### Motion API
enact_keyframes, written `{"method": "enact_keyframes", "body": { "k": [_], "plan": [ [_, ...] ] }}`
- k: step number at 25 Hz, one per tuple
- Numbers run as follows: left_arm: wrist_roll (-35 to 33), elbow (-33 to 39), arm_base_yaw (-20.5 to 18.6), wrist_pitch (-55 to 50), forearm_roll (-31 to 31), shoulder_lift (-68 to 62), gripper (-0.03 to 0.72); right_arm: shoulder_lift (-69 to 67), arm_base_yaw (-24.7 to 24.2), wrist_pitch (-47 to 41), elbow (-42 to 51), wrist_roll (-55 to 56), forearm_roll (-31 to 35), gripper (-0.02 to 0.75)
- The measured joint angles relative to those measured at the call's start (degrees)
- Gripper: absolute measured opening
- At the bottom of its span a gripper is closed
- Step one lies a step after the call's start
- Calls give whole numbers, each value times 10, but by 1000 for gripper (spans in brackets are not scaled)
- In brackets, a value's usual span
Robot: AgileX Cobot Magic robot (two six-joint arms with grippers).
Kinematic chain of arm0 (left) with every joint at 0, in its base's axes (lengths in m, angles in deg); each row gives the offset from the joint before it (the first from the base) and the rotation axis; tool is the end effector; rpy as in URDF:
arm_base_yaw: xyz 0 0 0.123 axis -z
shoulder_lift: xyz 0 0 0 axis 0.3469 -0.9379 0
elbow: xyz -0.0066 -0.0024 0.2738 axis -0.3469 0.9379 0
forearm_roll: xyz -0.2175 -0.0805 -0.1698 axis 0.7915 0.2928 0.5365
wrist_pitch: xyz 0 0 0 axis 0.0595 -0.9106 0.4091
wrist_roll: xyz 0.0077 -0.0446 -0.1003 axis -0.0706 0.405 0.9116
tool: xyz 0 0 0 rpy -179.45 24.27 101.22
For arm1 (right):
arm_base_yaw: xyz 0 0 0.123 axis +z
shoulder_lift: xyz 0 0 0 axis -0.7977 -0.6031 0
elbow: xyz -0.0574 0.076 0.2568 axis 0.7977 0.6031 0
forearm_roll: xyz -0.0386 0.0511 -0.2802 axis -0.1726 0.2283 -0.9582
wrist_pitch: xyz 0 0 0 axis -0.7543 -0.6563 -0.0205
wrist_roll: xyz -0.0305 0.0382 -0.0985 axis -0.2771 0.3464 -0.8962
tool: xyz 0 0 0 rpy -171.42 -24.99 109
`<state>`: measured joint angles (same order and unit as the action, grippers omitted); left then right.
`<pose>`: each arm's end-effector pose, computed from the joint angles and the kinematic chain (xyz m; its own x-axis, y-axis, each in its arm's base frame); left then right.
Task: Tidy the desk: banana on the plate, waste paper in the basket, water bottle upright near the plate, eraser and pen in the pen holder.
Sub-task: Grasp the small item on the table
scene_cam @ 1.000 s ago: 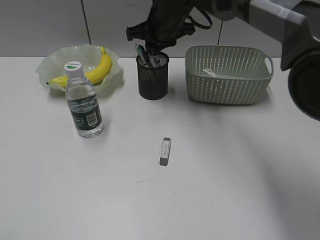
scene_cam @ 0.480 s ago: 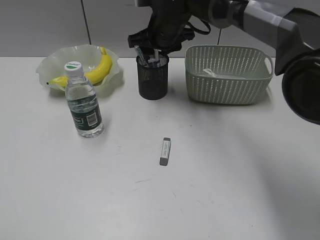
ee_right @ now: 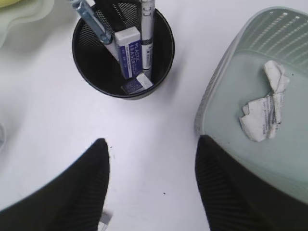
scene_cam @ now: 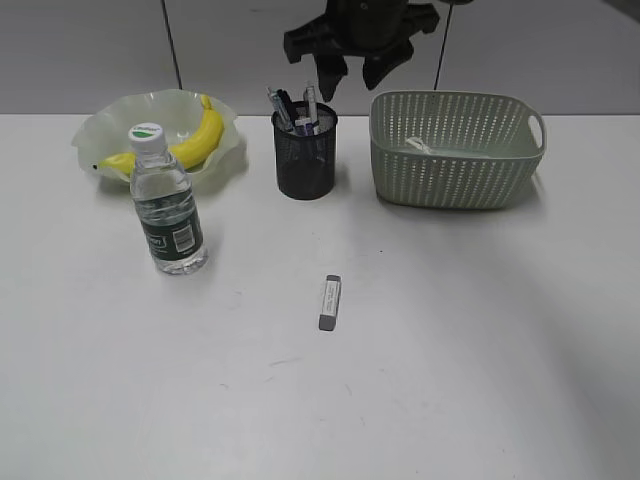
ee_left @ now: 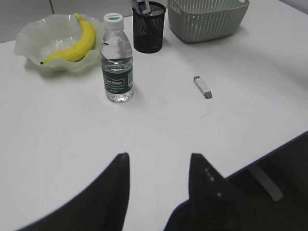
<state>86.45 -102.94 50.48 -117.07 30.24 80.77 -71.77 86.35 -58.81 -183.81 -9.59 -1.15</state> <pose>0.0415 -0.0266 0.2989 -0.3913 0.1492 -0.9081 0.4922 0.8677 -0.0695 0.4619 0.2940 0.2419 -0.8146 -0.3537 -0.4597 -0.3959 0.9183 -0.0051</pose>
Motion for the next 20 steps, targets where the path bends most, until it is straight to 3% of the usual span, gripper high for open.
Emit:
{"method": "enact_keyframes", "body": {
  "k": [5,9,20],
  "plan": [
    [0,0,0,0,1,0,309,79,13,-7,24,-45,19,454],
    [0,0,0,0,1,0,309,180,20,-7,97,-49,21,454],
    [0,0,0,0,1,0,309,561,22,-8,547,-53,18,454]
  ]
}}
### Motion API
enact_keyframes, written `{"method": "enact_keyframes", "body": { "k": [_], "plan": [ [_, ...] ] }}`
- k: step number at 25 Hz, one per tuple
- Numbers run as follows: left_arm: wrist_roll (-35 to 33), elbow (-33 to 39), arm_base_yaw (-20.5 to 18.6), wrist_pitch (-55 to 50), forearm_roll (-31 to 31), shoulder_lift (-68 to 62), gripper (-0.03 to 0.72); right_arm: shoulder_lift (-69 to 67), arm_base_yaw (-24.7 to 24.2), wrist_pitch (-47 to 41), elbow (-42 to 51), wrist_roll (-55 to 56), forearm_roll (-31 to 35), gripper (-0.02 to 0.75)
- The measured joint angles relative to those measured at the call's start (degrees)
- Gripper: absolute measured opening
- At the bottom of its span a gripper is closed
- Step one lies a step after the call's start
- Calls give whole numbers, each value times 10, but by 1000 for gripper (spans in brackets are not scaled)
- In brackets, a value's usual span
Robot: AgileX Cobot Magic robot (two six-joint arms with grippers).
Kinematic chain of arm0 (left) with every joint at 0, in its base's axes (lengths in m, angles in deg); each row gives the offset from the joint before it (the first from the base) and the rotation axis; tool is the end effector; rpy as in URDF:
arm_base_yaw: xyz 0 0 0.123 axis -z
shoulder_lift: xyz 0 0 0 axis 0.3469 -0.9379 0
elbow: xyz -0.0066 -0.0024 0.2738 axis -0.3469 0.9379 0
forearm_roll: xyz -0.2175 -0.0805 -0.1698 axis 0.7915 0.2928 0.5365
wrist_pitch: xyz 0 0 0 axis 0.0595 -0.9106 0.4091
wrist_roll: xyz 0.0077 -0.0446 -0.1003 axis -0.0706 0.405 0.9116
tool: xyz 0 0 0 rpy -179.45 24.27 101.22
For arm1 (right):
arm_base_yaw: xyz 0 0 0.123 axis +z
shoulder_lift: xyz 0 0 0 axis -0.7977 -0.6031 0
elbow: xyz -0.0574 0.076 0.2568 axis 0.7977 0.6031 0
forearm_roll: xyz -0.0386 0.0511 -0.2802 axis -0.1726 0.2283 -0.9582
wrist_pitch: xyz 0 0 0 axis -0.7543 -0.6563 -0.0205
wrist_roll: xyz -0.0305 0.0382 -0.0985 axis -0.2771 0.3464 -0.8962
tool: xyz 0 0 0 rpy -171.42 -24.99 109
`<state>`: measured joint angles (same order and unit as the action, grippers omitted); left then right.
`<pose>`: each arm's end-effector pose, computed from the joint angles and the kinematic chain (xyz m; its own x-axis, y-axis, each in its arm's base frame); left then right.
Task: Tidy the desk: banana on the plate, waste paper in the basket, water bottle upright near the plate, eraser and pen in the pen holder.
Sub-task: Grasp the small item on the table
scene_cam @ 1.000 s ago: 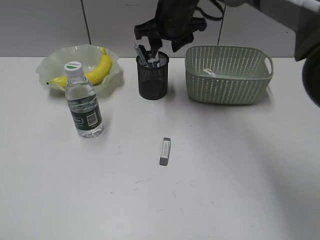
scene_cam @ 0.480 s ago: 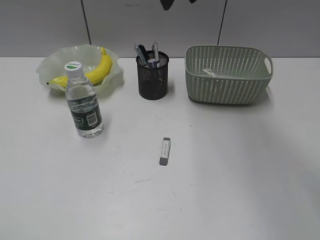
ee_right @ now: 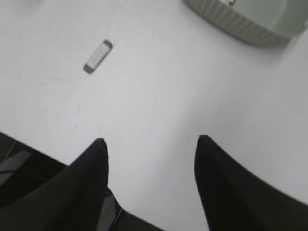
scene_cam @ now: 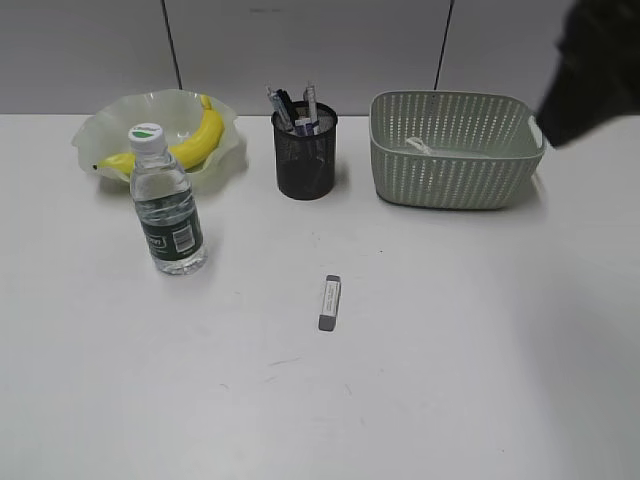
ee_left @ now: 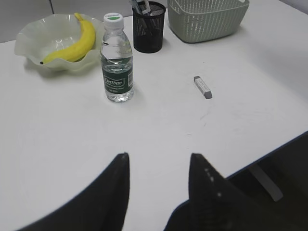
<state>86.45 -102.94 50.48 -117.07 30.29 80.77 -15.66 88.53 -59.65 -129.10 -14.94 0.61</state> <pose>0.0414 -0.0267 0.2989 -0.3915 0.1488 -0.9080 0.4927 0.8674 -0.0702 0.2562 0.1760 0.3512 -0.7605 -0.4544 -0.4639 -0.5054 0.8627 -0.0165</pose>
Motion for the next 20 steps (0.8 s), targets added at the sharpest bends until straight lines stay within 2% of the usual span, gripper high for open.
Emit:
{"method": "enact_keyframes", "body": {
  "k": [4,11,16,20],
  "plan": [
    [0,0,0,0,0,0,309,146,0,-1,143,-1,1,454],
    [0,0,0,0,0,0,309,366,0,6,333,-1,6,454],
    [0,0,0,0,3,-31,309,529,0,37,434,-15,6,454],
    [0,0,0,3,22,-107,309,656,0,63,482,-24,6,454]
  ]
}}
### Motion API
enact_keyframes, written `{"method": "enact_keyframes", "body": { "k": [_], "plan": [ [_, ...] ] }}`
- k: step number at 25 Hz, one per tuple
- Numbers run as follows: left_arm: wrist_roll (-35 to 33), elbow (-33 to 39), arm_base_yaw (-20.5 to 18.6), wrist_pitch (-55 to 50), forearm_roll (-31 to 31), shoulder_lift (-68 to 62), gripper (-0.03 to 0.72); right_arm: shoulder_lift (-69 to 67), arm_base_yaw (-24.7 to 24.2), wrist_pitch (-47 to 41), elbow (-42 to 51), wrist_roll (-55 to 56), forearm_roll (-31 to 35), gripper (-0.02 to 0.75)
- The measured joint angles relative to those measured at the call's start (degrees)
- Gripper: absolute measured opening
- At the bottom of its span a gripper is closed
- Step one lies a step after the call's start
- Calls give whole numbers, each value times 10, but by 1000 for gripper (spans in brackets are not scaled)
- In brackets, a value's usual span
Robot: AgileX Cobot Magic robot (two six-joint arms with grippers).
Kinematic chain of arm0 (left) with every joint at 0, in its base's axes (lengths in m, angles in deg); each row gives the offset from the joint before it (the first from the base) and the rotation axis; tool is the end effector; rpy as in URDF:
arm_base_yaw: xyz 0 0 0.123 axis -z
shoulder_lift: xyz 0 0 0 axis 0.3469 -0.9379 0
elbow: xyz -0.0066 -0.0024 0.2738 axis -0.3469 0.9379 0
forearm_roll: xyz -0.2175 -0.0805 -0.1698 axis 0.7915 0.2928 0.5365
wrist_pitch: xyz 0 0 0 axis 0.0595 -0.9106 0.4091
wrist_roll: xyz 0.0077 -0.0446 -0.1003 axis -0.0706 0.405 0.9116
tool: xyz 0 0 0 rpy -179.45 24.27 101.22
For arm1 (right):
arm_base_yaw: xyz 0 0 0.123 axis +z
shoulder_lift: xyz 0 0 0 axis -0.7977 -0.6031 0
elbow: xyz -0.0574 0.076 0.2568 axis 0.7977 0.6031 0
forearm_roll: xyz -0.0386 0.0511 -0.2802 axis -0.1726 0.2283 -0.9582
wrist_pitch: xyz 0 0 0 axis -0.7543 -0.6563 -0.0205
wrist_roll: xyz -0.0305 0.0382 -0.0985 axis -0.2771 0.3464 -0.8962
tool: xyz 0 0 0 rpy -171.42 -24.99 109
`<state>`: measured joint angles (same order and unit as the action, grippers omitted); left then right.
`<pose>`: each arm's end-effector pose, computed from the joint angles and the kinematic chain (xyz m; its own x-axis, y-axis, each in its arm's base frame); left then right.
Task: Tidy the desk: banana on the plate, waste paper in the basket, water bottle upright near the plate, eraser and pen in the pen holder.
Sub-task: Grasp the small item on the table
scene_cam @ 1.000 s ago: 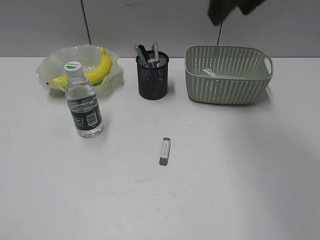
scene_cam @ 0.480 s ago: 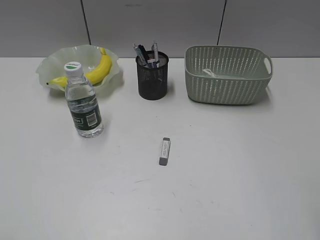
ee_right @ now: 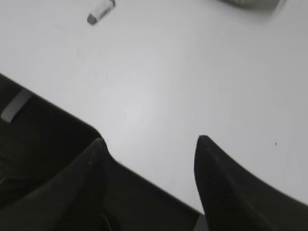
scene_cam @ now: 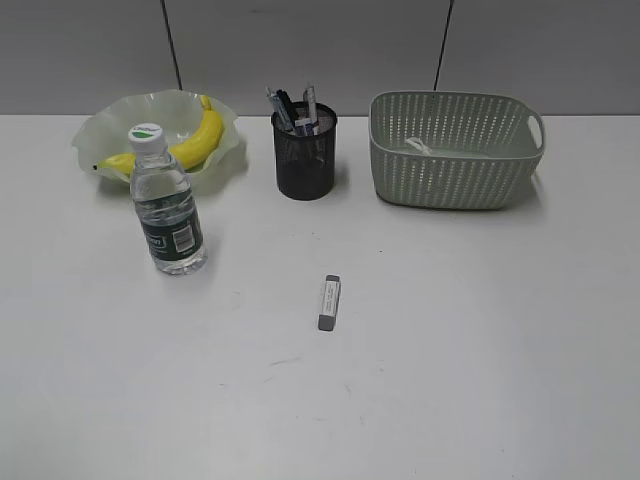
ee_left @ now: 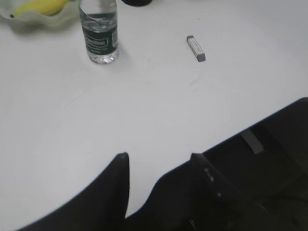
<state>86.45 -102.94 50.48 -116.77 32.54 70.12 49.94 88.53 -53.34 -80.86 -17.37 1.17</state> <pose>0.0672 -0.0460 0.2874 -0.5377 0.2113 -0.8162 0.4950 0.8628 -0.1026 0.0692 0.0435 0.2810 -0.5261 -0.3406 -0.7792 -0.5376 0.8432 -0.0056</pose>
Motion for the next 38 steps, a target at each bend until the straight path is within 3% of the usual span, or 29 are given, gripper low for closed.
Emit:
{"method": "enact_keyframes", "body": {
  "k": [5,12,16,24,34,38],
  "plan": [
    [0,-14,0,66,45,-123,309,111,0,28,15,-19,1,454],
    [0,-24,0,226,97,-385,309,120,0,33,16,-26,1,454],
    [0,-61,10,263,132,-536,309,120,0,33,16,-26,2,454],
    [2,-255,76,250,129,-814,328,120,0,33,16,-27,2,454],
    [105,-485,87,151,128,-1025,389,120,0,33,16,-27,2,454],
    [159,-574,99,81,90,-1093,392,120,0,34,16,-30,2,454]
  ]
}}
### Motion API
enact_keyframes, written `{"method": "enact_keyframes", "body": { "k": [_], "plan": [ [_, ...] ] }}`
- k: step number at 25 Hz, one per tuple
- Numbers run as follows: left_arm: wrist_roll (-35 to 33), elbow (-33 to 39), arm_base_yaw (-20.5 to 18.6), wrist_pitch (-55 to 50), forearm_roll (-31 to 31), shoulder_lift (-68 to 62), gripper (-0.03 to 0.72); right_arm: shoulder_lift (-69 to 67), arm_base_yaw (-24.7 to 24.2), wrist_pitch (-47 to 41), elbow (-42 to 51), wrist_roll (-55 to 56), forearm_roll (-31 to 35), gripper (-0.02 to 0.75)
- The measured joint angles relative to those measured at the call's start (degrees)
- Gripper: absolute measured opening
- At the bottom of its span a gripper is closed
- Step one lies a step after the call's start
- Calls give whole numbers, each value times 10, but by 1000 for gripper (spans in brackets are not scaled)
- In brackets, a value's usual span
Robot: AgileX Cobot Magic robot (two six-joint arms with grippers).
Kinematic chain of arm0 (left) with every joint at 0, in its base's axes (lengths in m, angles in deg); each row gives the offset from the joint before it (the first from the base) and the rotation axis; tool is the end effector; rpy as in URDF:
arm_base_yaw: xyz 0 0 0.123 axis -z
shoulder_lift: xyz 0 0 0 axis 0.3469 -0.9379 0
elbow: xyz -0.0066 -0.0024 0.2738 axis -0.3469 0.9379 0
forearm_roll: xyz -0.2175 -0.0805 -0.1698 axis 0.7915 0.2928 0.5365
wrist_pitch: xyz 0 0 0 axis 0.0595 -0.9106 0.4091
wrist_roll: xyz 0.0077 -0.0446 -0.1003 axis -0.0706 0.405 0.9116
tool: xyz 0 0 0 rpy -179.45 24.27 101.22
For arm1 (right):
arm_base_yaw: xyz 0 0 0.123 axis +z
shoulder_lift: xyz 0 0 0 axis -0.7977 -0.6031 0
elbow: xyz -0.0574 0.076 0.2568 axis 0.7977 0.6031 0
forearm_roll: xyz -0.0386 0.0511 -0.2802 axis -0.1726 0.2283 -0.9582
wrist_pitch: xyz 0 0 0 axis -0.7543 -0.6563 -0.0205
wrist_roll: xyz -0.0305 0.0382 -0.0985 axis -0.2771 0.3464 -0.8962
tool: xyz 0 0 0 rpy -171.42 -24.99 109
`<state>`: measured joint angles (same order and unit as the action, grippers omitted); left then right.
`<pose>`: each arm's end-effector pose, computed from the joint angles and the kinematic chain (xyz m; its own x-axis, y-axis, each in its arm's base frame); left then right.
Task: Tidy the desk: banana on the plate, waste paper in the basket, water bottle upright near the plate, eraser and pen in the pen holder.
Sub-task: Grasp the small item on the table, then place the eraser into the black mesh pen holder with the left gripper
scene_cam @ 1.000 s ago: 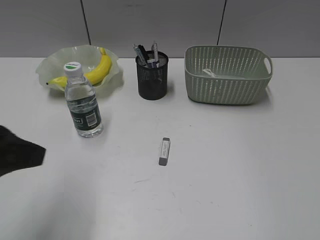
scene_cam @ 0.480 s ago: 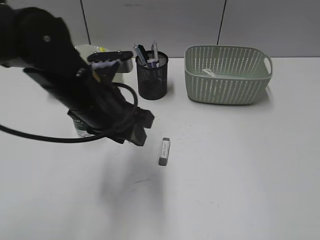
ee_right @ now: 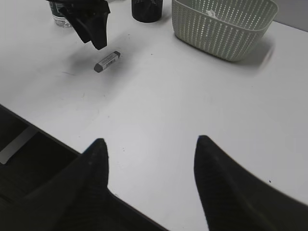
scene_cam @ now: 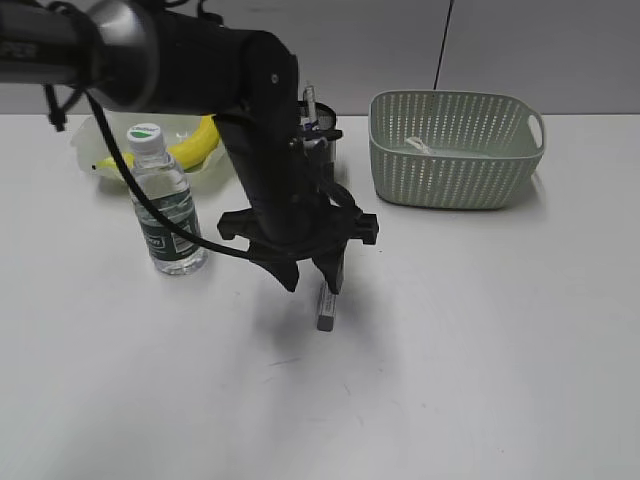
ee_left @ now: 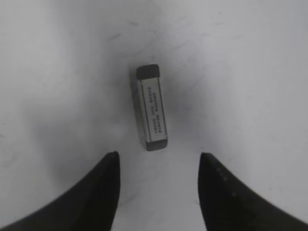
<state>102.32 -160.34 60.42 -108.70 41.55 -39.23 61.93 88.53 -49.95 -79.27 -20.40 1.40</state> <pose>0.3361 -0.3080 0.1227 -0.9666 0.2314 -0.1100 0.2519 0.9364 -0.2443 0.0461 0.0276 0.2914 -0.3311 -0.2667 -0.9051 -0.5600 0.8276 -0.0389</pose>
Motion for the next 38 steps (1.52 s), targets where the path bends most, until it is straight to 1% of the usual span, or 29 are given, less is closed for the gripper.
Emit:
{"method": "enact_keyframes", "body": {
  "k": [2,4,9,12,18,22,24,25,27,28,32,35,38],
  "plan": [
    [28,-47,7,-48,-28,-38,393,0,0,0,0,0,0,454],
    [46,-84,10,-91,-41,-63,393,0,0,0,0,0,0,454],
    [68,-148,17,-116,-48,-103,393,0,0,0,0,0,0,454],
    [72,-169,18,-125,-47,-118,393,0,0,0,0,0,0,454],
    [73,-174,18,-129,-45,-143,382,0,0,0,0,0,0,454],
    [73,-175,18,-128,-45,-156,356,0,0,0,0,0,0,454],
    [73,-179,18,-133,-47,-161,323,0,0,0,0,0,0,454],
    [73,-180,18,-130,-51,-161,284,0,0,1,0,0,0,454],
    [73,-181,18,-135,-63,-162,175,0,0,1,0,0,0,454],
    [71,-186,18,-141,-66,-162,134,0,0,1,0,0,0,454],
    [60,-226,19,-173,-66,-167,141,0,0,1,0,3,0,454],
    [58,-276,19,-175,-69,-159,141,0,0,1,0,0,0,454],
    [56,-328,19,-175,-102,-137,141,0,0,1,0,0,0,454]
  ]
}}
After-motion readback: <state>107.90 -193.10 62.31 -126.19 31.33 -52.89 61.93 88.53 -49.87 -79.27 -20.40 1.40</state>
